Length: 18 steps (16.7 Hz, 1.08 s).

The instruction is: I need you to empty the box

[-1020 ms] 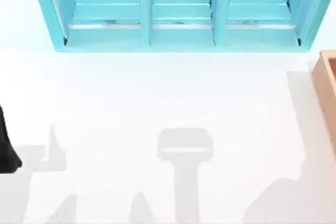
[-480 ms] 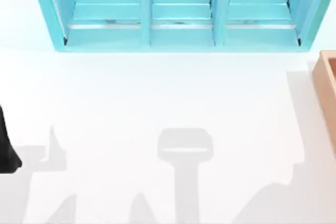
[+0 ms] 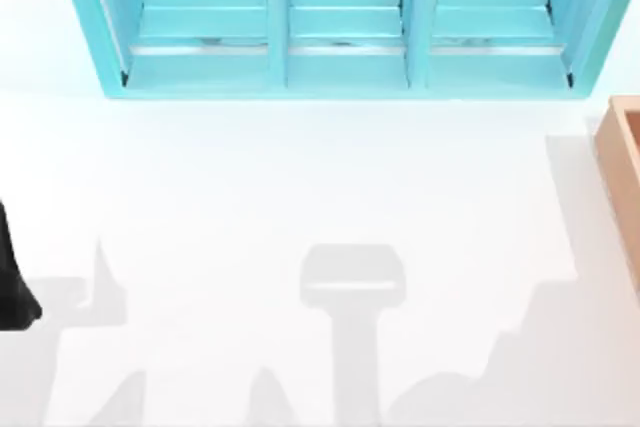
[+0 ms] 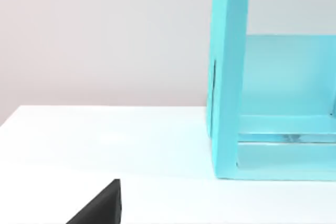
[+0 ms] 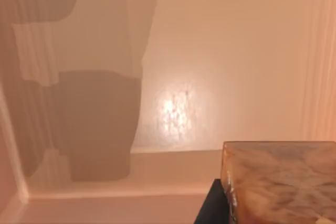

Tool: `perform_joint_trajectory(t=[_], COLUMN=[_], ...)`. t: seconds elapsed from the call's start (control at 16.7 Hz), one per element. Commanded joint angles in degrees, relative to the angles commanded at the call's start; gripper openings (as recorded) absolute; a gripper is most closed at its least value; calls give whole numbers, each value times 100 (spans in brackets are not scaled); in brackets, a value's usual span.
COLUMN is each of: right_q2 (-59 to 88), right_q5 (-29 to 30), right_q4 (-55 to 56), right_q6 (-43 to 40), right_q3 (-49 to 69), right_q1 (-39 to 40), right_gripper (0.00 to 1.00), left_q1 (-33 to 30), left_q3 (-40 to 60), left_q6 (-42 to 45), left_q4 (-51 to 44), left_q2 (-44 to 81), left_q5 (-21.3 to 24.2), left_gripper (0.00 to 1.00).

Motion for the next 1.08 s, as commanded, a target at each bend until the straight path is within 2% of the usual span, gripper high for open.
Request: perform_joint_trajectory(t=[0.24, 0.66, 0.84, 1.08], right_q2=[-62, 147, 770, 2000], right_q5=[27, 23, 42, 99], right_q4=[-449, -412, -301, -260], right_q6=[119, 332, 1033, 2670], right_q3=[428, 587, 1140, 2146], right_q1=[419, 618, 1354, 3072], right_gripper=[0, 0, 0, 0], left_q1=[0, 0, 0, 0], left_q3=[0, 0, 0, 0], left_q6=[0, 0, 0, 0], left_q4=[0, 0, 0, 0], left_q2=[0, 0, 0, 0], left_q5=[0, 0, 0, 0], left_gripper=[100, 100, 100, 100])
